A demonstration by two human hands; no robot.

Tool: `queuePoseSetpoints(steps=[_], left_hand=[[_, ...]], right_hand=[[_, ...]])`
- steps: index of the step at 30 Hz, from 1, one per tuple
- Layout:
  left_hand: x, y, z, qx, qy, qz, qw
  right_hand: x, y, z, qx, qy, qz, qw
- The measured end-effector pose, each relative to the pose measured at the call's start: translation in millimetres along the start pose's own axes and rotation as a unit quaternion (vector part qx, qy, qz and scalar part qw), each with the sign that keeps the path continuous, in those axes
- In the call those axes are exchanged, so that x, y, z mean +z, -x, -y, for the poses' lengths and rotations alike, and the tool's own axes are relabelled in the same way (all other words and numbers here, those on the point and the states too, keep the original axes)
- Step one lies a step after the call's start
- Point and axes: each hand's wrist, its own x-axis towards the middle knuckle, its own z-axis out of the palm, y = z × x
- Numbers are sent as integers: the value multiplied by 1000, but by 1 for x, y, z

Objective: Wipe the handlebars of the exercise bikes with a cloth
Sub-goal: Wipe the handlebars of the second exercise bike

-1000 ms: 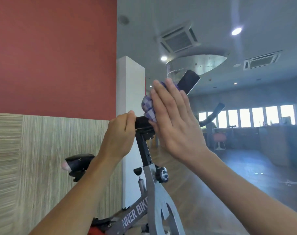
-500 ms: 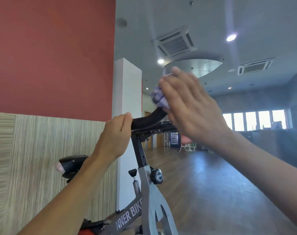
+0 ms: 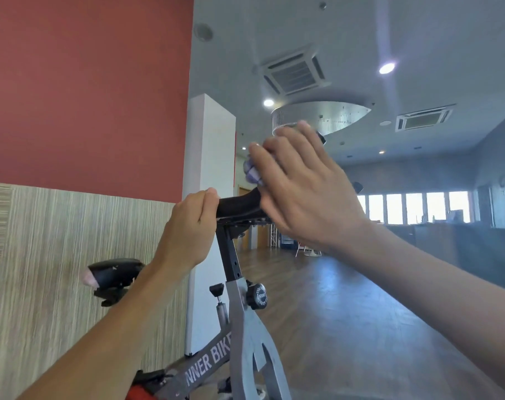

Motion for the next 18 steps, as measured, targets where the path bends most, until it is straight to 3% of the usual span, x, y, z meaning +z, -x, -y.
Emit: queuePoseSetpoints(steps=[4, 7, 14, 18], left_hand=[[-4, 1, 0, 9, 1, 18, 1000], [-9, 0, 5, 23, 10, 36, 999], [-8, 0, 27, 82, 63, 0, 995], [-5, 0, 29, 71, 79, -6, 994]], right_hand=[[-8, -6, -11, -52, 24, 28, 998], [-10, -4, -27, -36, 32, -4, 999], [31, 1, 41, -96, 17, -94, 991], [25, 6, 31, -89, 4, -123, 988]])
